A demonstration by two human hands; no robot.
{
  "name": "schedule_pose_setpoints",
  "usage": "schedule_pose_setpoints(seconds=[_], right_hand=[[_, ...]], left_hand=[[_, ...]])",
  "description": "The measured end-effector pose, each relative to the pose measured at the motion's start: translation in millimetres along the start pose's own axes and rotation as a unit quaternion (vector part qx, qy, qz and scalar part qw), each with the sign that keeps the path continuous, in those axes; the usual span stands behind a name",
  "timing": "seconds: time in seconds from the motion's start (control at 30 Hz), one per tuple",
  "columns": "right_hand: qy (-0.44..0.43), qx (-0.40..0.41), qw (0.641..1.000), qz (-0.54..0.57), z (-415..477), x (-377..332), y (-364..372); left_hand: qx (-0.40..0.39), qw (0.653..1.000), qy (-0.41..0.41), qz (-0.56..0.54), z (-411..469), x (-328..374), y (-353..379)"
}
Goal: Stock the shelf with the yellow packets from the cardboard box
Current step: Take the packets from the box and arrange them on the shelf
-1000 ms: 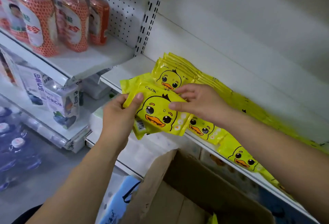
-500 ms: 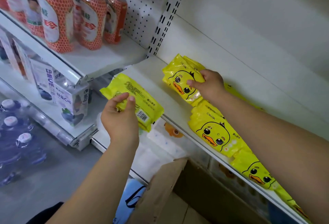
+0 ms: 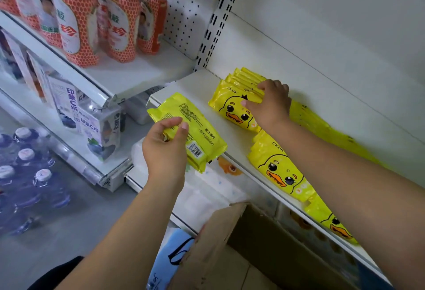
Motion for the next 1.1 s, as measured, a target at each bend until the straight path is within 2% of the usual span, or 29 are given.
schedule_pose_setpoints(seconds=[0.1,0.17,0.27,0.37,0.4,0.43,0.5,0.53,0.73,0.83,0.9,1.0,1.1], right_hand=[[-0.014,0.051,0.978,0.202,-40,-10,-18],[0.004,0.049,0.957,0.287,-80,-15,-33],[0.044,0.020,0.939,0.339,-146,-12,-56],[0.150,0.014,0.913,0.380,-215,10,-69],[0.198,0.001,0.892,0.405,-237,19,-70],[0.250,-0.018,0.855,0.453,-257,26,-71],[0.333,-0.052,0.757,0.560,-292,38,-71],[0.351,-0.054,0.730,0.583,-308,46,-73],[0.358,0.011,0.749,0.557,-371,95,-115],[0.333,0.018,0.774,0.539,-385,120,-138],[0.324,0.025,0.793,0.515,-395,135,-142],[0.341,0.039,0.765,0.546,-401,155,-138],[0.376,0.042,0.711,0.593,-390,170,-141]], left_hand=[[-0.039,0.999,0.011,-0.006,-10,3,8],[-0.070,0.997,0.023,-0.014,-21,6,14],[-0.130,0.990,0.034,-0.035,-48,8,24],[-0.179,0.983,0.009,-0.046,-87,2,29],[-0.196,0.979,-0.009,-0.046,-102,-4,31],[-0.213,0.976,-0.026,-0.044,-117,-9,31],[-0.245,0.967,-0.062,-0.032,-145,-21,31],[-0.260,0.962,-0.081,-0.018,-158,-27,30],[-0.340,0.919,-0.122,0.157,-202,-37,16],[-0.384,0.886,-0.085,0.248,-214,-43,16],[-0.386,0.877,-0.068,0.277,-223,-50,20],[-0.368,0.891,-0.075,0.256,-237,-59,30],[-0.370,0.904,-0.145,0.156,-250,-60,42]])
Point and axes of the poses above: each hand's wrist, its own z-axis towards the middle knuckle, its own y-axis out of the palm, x = y × z, the point moved 3 cm from there along z, towards the middle knuckle, and after that the axes turned 15 degrees about z, right-handed, at the moved point
